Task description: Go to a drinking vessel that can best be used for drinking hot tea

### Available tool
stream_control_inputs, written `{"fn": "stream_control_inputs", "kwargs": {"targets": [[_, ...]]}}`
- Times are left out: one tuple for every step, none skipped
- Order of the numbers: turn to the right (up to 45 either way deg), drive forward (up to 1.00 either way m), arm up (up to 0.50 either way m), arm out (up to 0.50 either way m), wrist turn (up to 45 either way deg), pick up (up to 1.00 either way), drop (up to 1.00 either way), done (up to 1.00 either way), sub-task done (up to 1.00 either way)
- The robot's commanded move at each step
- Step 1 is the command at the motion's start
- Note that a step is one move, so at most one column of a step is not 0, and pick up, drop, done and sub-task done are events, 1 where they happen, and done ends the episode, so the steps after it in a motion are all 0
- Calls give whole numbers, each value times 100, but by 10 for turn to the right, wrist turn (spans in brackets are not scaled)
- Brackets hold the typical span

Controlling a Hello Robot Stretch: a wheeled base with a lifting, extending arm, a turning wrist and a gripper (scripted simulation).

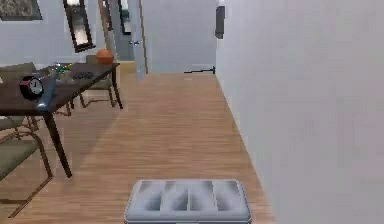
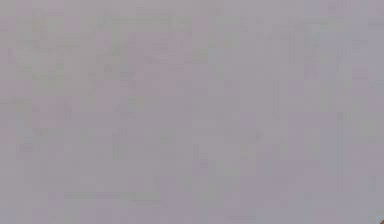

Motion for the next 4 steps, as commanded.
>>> {"fn": "stream_control_inputs", "kwargs": {"targets": [[-450, 0, 0, 0, 0, 0, 0, 0, 0], [-180, 0, 0, 0, 0, 0, 0, 0, 0], [0, 65, 0, 0, 0, 0, 0, 0, 0], [450, 0, 0, 0, 0, 0, 0, 0, 0]]}}
